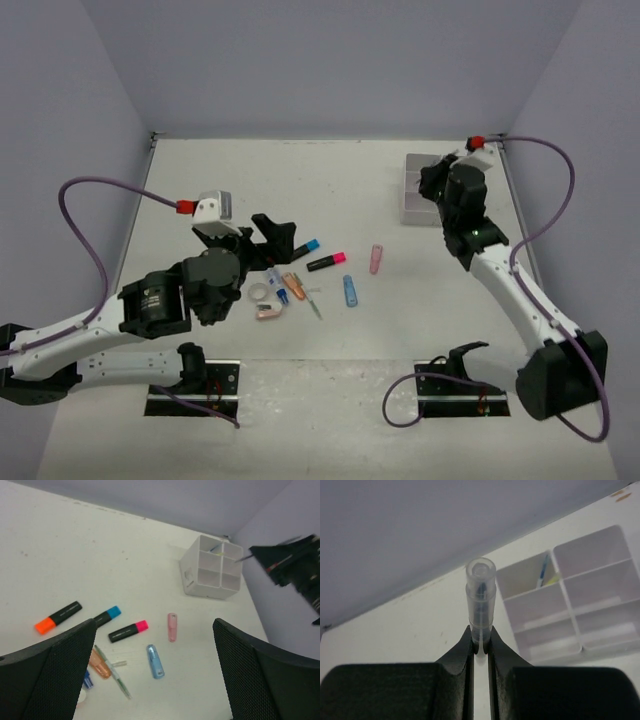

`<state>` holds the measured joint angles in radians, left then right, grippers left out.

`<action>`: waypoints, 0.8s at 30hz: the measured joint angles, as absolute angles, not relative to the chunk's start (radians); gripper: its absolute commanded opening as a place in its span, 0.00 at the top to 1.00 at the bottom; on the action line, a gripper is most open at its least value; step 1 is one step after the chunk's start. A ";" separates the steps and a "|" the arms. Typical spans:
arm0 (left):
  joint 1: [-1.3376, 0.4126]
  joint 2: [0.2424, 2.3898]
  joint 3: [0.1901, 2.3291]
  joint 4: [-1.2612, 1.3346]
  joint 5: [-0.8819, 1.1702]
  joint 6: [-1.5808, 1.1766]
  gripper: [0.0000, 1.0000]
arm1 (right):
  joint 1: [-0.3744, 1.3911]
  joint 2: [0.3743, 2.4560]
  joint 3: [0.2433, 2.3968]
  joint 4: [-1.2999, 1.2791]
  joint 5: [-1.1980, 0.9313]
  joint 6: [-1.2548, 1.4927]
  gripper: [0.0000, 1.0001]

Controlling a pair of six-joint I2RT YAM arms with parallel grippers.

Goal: Sort the stationery into containers
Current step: Place the pen in the storage box.

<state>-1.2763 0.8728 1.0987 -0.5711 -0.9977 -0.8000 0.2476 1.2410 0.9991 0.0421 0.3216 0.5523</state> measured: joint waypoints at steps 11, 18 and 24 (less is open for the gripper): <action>-1.277 0.925 0.852 -0.737 -0.955 -0.984 0.00 | 0.152 1.744 1.294 0.152 0.370 0.524 1.00; -1.277 0.801 0.852 -0.781 -0.967 -1.015 0.00 | 0.148 1.845 1.318 0.188 0.366 0.500 0.78; -1.277 0.737 0.852 -0.821 -0.982 -1.031 0.00 | 0.142 1.860 1.324 0.209 0.349 0.492 0.38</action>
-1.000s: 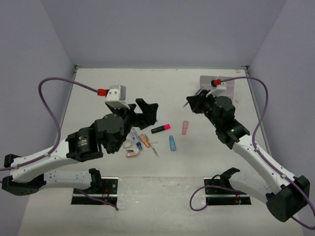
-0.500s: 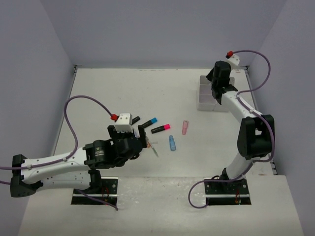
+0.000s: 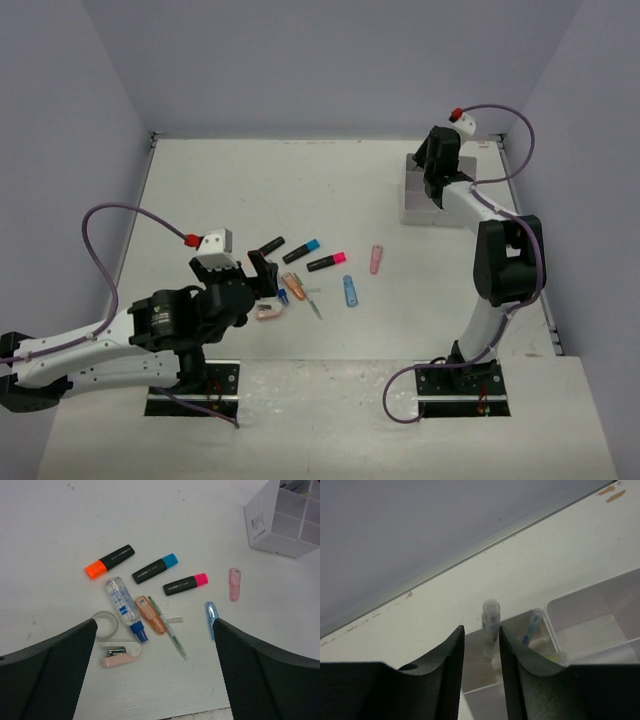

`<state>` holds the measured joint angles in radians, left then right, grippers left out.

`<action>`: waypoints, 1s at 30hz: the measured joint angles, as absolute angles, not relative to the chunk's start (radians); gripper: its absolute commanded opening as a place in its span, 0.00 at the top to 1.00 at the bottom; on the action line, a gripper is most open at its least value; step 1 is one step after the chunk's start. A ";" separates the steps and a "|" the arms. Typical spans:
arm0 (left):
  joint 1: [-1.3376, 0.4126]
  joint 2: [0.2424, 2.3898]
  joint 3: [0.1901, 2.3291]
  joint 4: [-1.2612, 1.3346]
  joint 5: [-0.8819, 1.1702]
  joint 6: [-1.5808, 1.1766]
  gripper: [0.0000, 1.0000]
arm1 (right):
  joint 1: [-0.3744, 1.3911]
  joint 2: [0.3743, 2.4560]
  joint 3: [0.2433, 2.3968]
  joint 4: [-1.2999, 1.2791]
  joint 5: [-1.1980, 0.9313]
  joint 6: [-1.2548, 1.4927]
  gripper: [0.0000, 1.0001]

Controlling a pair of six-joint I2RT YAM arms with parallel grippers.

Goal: Sort the stationery into containers
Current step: Place the pen in the storage box, then pick up the pen from the center of the board.

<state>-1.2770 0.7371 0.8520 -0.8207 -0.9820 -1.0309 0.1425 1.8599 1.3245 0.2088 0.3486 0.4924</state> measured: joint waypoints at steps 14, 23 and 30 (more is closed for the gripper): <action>-1.271 0.898 0.964 -1.102 -1.028 -1.142 0.00 | 0.236 1.596 1.292 0.015 0.337 0.463 0.53; -1.245 0.990 1.056 -1.258 -1.052 -1.197 0.00 | 0.799 1.378 1.225 -0.288 0.209 0.479 0.65; -1.244 0.847 1.010 -1.260 -1.063 -1.194 0.00 | 1.008 1.670 1.205 -0.453 0.187 0.478 0.73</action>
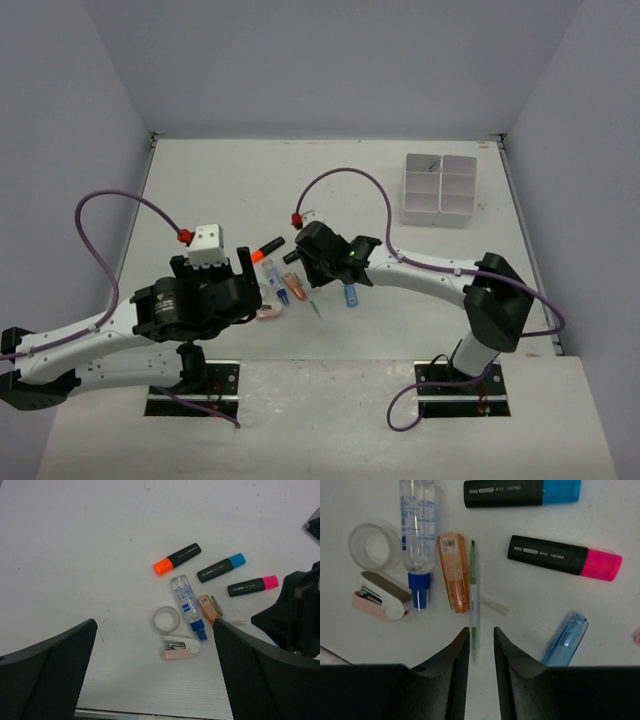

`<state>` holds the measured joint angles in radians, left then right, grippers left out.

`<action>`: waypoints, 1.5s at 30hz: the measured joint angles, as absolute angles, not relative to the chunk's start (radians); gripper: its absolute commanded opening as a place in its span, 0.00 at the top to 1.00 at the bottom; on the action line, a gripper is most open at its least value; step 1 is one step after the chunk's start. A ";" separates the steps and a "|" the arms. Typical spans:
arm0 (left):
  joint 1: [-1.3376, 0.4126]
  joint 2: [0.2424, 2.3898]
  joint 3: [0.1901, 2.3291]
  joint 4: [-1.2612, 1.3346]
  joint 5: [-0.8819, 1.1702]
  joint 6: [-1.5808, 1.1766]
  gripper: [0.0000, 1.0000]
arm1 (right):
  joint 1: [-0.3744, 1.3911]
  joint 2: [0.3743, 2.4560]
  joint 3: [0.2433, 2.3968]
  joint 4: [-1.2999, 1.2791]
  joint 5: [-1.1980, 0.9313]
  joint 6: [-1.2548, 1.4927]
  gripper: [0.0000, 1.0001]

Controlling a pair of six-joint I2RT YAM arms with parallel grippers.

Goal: Sort the stationery into containers
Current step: Pick up the pen from the center of the board.

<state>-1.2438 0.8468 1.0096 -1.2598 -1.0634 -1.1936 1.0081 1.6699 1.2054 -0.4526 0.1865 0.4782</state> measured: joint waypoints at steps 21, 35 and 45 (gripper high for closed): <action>-1.244 0.743 0.969 -1.213 -1.051 -1.156 0.00 | 1.062 1.876 1.259 -0.487 0.165 0.470 0.85; -1.244 0.721 0.968 -1.196 -1.046 -1.134 0.00 | 1.064 1.942 1.298 -0.493 0.165 0.469 0.84; -1.244 0.712 0.968 -1.191 -1.042 -1.132 0.00 | 1.076 1.990 1.351 -0.503 0.169 0.470 0.82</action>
